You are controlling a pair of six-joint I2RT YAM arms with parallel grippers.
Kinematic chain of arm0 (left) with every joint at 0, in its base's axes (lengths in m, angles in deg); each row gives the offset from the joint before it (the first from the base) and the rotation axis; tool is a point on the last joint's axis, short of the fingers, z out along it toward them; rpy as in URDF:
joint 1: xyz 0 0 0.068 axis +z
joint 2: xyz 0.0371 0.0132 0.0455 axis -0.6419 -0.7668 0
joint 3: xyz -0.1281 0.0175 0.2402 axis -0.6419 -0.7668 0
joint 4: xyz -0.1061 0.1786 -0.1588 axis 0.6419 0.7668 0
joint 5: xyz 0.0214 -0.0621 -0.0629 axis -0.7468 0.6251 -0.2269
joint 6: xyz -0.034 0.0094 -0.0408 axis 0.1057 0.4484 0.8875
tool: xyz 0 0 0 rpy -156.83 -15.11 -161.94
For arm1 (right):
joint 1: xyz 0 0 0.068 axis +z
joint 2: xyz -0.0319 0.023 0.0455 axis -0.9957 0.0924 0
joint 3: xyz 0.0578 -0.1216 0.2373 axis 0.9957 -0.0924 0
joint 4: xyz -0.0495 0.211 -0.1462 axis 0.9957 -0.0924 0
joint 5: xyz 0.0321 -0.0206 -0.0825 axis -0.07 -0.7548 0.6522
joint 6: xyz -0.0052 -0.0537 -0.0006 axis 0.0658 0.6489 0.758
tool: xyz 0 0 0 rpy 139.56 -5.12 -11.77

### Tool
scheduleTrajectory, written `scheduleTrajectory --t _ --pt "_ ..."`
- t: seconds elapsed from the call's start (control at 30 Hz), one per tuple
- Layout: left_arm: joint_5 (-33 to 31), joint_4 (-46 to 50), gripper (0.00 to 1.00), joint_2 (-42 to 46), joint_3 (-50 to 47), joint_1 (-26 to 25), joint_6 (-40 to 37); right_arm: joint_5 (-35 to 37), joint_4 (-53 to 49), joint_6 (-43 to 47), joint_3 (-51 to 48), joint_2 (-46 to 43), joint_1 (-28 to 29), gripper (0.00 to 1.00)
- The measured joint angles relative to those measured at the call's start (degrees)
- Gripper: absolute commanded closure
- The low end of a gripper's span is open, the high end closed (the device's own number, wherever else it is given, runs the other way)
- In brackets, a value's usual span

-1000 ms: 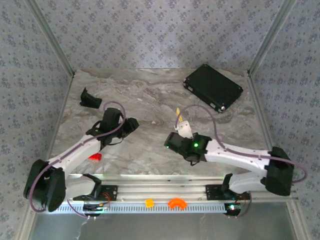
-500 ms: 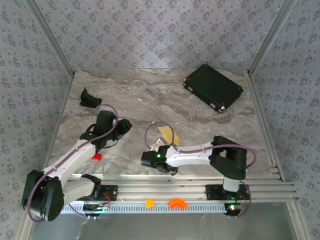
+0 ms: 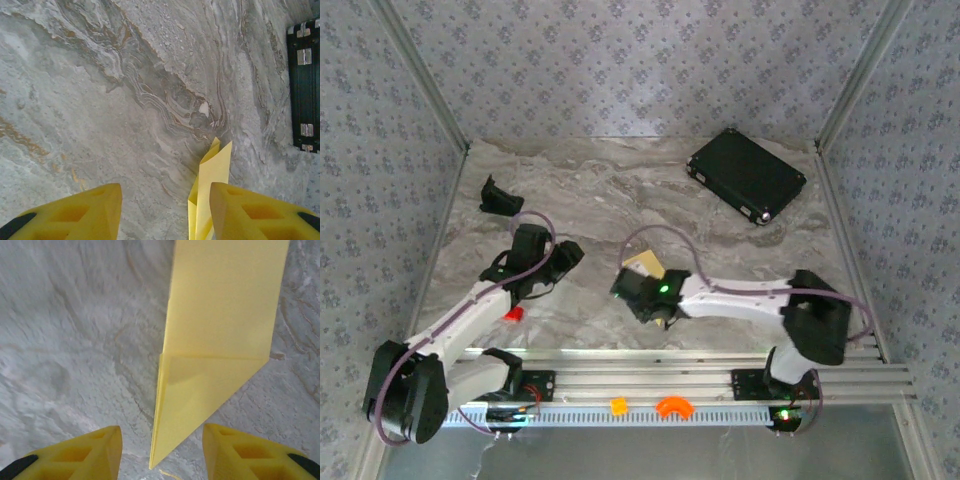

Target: Fold a paper plane with a square sheet of paper (pick it up from the middle)

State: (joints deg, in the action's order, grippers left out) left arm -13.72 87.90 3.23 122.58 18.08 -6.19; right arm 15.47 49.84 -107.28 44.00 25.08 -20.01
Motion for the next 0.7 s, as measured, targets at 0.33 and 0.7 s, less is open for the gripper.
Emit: scheduleTrajectory --t 0.33,0.7 --pt "5.3 -4.3 0.59 -5.3 -0.1 0.0 0.5 -32.1 21.3 -11.8 -14.9 -4.6 -21.2 0.81" --pt "7.9 -7.1 0.58 -7.8 -0.1 -0.8 0.8 -41.0 26.8 -20.2 -17.6 4.1 -24.2 0.87"
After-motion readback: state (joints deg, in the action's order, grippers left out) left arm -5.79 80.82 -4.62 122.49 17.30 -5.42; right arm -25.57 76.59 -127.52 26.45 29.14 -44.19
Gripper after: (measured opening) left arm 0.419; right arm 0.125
